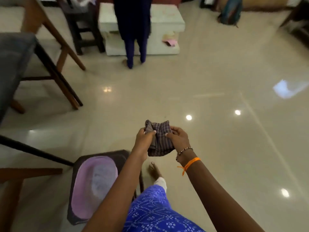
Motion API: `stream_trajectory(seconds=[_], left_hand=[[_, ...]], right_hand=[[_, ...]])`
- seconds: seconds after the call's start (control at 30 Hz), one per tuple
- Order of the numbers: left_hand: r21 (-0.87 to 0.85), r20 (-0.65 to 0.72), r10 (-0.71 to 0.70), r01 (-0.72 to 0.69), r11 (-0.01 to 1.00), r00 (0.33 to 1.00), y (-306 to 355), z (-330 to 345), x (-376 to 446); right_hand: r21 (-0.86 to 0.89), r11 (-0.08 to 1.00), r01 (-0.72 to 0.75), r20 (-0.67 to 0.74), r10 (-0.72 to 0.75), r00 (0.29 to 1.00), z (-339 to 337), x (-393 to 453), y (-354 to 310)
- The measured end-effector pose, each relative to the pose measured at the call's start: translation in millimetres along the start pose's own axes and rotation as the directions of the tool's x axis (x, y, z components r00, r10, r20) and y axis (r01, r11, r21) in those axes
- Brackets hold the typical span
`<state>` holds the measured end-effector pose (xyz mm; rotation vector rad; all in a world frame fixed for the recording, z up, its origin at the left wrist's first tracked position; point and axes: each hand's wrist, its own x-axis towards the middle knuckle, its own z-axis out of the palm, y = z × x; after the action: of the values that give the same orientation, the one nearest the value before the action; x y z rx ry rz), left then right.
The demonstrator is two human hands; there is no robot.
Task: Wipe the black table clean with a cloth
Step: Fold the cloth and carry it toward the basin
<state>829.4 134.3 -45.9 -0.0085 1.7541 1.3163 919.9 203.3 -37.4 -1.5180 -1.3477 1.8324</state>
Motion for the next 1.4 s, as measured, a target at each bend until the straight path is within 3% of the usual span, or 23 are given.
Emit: stream_trajectory(seconds=[0.23,0.43,0.6,0.83,1.07,1.17,1.4], left_hand=[[-0.157,-0.184,-0.027,-0.002,0.988,0.983,110.1,-28.1,97.8],[-0.276,-0.372,-0.114,0.007,0.961,0.921,142.7,-74.7,147.6],[-0.407,-0.53,-0.214,-0.024,0.913,0.82,151.2,-120.9,185.0],[-0.635,-0.658,-0.485,-0.079,0.768,0.577,168.5,-173.0,224.5],[-0.744,-0.668,-0.638,-0.352,0.568,0.383,142.0,-199.6,211.3],[-0.747,-0.616,-0.745,-0.493,0.446,0.258,113.1,-206.4,189.5],[-0.666,-0.409,-0.905,-0.716,0.208,0.117,51.9,-208.8,126.8]], right_hand=[[-0.23,0.969,0.092,0.299,-0.019,0.954,87.5,127.7,-94.1],[-0.383,0.914,0.131,0.492,0.082,0.867,187.3,185.7,-121.8],[-0.51,0.824,0.248,0.668,0.198,0.717,284.7,215.1,-125.3],[-0.595,0.628,0.502,0.799,0.395,0.453,397.4,228.4,-135.3],[-0.509,0.459,0.729,0.785,0.595,0.173,473.7,192.6,-95.6],[-0.416,0.369,0.831,0.712,0.701,0.045,482.5,153.5,-60.0],[-0.105,0.276,0.956,0.472,0.859,-0.196,478.8,61.9,27.1]])
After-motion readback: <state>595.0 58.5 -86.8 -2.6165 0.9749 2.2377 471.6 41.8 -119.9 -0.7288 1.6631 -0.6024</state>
